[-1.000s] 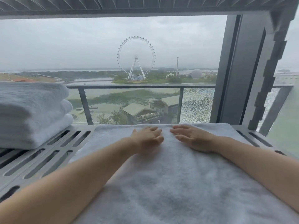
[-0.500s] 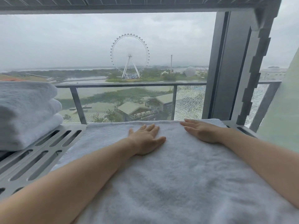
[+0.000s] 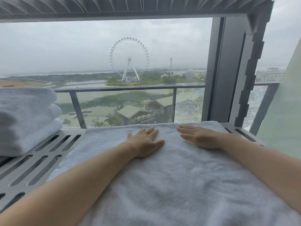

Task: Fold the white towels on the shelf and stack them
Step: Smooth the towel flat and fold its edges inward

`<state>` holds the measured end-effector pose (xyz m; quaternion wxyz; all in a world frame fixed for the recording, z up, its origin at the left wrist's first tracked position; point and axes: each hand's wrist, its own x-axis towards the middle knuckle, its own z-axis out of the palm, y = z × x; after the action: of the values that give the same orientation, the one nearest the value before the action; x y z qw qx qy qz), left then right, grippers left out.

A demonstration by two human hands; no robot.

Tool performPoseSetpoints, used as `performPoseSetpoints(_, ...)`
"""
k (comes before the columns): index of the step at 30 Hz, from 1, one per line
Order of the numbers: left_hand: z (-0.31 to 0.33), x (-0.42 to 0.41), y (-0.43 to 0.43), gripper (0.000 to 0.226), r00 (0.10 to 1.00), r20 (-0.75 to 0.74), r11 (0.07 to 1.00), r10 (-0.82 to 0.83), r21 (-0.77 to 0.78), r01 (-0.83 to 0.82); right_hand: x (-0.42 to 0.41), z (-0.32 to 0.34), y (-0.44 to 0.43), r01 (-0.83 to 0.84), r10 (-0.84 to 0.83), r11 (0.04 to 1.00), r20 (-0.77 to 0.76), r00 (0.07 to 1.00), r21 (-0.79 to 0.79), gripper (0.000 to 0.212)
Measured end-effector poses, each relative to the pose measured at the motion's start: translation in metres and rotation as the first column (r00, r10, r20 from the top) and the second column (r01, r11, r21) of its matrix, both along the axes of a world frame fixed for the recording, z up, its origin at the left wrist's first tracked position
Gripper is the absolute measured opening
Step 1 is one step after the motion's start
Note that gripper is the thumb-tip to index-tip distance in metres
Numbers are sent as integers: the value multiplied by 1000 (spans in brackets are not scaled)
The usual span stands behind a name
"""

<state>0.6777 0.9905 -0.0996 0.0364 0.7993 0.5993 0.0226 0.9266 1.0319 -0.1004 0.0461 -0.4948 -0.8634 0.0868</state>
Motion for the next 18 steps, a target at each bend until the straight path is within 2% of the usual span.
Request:
performPoseSetpoints(2, 0, -1, 0, 69, 1000, -2, 1000, 1, 3, -1, 1, 1, 3, 3, -3, 1000, 31, 1000, -11, 53)
performPoseSetpoints(6, 0, -2, -1, 69, 1000, 5, 1000, -11, 7, 11, 10, 9, 6, 167, -168, 986, 90, 982, 17, 57)
performPoseSetpoints(8, 0, -2, 1, 69, 1000, 15, 1000, -10, 8, 10, 1, 9, -4, 131, -131, 991, 22, 991, 8, 59)
performPoseSetpoints(10, 0, -1, 1, 69, 1000, 13, 1000, -4, 5, 4, -8, 3, -18, 19, -21, 999, -49, 999, -39, 60)
performPoseSetpoints(12, 2, 0, 0, 69, 1000, 17, 1000, -2, -5, 2, -4, 0, -30, -26, 27, 999, 33, 999, -42, 59)
performPoseSetpoints(13, 4, 1, -4, 68, 1000, 9, 1000, 3, -3, -3, 3, 3, -33, 30, -28, 999, 85, 996, -21, 59)
performPoseSetpoints(15, 10, 3, -11, 66, 997, -81, 996, 13, 90, -6, 16, 15, -40, 168, -174, 984, 149, 973, 55, 61)
performPoseSetpoints(16, 14, 6, -17, 65, 986, -167, 984, 10, 178, 20, 18, 20, -48, 188, -197, 979, 122, 973, 79, 63)
performPoseSetpoints(18, 20, 16, -30, 63, 969, -247, 952, -7, 294, 82, 13, 24, -70, 122, -121, 992, -14, 993, 37, 73)
